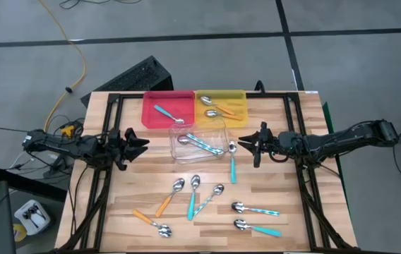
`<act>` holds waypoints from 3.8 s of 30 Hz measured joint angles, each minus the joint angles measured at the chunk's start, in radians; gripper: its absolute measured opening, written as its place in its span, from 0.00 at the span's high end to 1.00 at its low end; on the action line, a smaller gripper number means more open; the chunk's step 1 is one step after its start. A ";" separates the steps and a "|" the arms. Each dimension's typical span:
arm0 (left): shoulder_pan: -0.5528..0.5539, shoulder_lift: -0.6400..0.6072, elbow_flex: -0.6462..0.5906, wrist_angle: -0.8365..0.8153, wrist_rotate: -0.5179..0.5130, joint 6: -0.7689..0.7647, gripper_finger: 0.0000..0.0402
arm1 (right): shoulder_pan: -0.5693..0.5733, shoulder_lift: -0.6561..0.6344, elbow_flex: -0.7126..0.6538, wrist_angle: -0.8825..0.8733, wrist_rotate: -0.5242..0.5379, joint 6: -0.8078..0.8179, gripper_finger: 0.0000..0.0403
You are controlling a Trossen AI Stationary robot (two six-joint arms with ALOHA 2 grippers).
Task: Sort silverware by color (type)
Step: Put the light green spoon into the red bin
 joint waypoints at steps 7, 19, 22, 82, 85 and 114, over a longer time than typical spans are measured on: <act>0.000 0.004 0.000 -0.022 -0.003 0.000 0.62 | 0.000 0.000 0.000 -0.015 -0.002 0.011 0.72; 0.000 0.004 0.000 -0.026 -0.036 -0.005 0.62 | 0.000 0.000 0.000 -0.069 -0.005 0.008 0.72; 0.000 0.004 0.000 -0.027 -0.036 -0.015 0.62 | 0.000 0.000 0.000 -0.069 -0.005 0.008 0.72; 0.000 0.004 0.000 -0.071 -0.052 -0.040 0.62 | 0.000 0.000 0.000 -0.084 -0.006 0.009 0.72; 0.000 0.004 0.000 -0.071 -0.052 -0.040 0.62 | 0.000 0.000 0.000 -0.085 -0.006 0.011 0.72; -0.001 0.004 0.000 -0.076 -0.043 -0.066 0.62 | 0.263 0.071 0.367 -0.406 0.077 0.076 0.72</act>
